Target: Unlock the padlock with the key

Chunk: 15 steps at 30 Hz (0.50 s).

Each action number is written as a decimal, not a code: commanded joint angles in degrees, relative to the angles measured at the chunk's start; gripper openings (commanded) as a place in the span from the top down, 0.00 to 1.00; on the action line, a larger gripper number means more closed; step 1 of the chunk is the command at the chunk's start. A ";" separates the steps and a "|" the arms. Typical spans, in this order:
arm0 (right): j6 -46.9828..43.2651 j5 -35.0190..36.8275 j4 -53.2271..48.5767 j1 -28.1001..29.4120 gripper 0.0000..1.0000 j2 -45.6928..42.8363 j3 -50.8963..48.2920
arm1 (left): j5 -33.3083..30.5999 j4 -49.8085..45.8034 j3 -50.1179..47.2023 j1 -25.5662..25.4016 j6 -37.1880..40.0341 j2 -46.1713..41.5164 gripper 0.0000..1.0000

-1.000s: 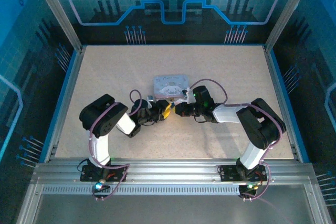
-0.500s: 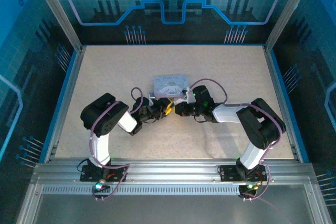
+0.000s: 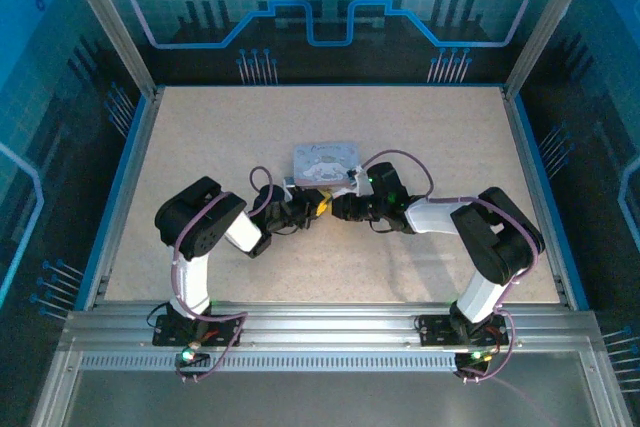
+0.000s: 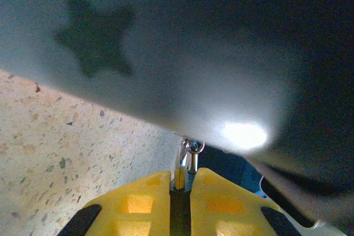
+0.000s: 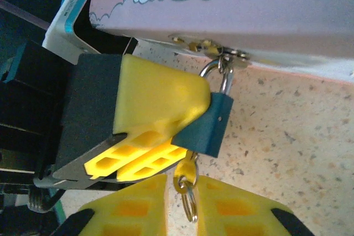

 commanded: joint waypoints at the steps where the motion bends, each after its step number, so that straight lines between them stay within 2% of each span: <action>1: -3.76 -2.07 -5.31 -0.85 0.74 -2.86 0.46 | -0.51 2.22 0.89 -0.26 0.93 -2.00 0.96; 5: -9.46 -0.62 -12.68 -2.17 0.62 -7.53 0.26 | -0.67 -2.24 0.99 -0.16 3.10 -4.78 0.96; 8: -16.17 0.65 -19.54 -2.29 0.48 -11.71 1.85 | -0.50 -3.65 0.91 0.01 3.60 -5.79 0.96; 15: -30.46 8.72 -31.49 -1.32 0.27 -22.90 5.59 | -0.24 -5.63 1.03 0.23 2.82 -6.70 0.97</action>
